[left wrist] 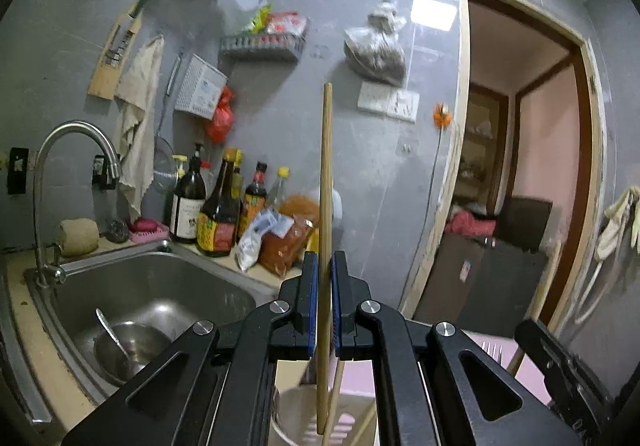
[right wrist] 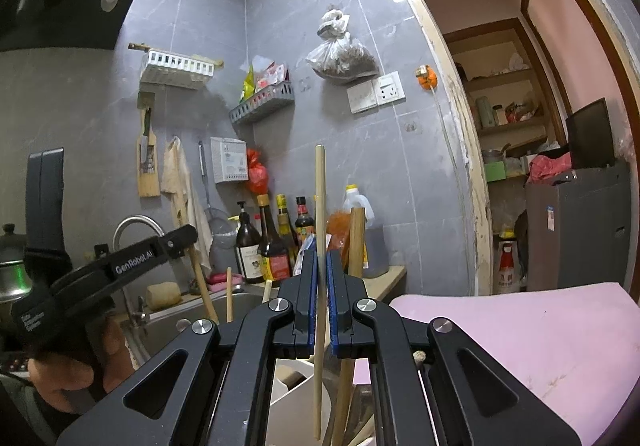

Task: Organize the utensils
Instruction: 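Lift both chopsticks with the left and right tools toward the holder, then open the right gripper over the holder while the left gripper releases its chopstick into it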

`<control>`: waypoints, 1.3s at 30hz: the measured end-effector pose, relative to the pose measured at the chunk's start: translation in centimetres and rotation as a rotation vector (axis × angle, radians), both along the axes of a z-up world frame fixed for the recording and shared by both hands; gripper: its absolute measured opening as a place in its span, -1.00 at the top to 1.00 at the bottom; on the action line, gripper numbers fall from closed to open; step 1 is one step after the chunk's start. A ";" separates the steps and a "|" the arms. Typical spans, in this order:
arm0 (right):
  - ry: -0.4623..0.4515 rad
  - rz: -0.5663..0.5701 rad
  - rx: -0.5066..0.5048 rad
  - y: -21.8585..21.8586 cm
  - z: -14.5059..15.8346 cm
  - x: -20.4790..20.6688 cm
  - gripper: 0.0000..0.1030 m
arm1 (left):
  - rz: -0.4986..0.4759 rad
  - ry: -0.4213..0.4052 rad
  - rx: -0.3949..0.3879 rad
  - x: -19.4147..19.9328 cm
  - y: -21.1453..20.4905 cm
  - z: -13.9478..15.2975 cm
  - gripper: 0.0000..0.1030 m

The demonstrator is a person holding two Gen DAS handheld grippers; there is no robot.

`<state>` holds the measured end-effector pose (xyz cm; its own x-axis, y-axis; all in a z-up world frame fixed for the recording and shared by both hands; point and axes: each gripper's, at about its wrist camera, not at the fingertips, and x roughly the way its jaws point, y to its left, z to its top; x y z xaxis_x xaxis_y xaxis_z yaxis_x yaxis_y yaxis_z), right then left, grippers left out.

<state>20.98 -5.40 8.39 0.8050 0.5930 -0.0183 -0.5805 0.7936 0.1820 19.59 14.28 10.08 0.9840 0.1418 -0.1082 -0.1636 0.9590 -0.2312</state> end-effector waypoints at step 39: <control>-0.004 -0.185 0.007 -8.1 3.1 -4.4 -0.34 | -0.229 0.082 -0.030 -4.3 -3.9 0.0 -0.18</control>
<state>16.57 -13.48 11.45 0.9004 0.4350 -0.0107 -0.4256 0.8856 0.1860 15.27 10.39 10.08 0.9779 -0.0880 -0.1898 0.0375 0.9663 -0.2547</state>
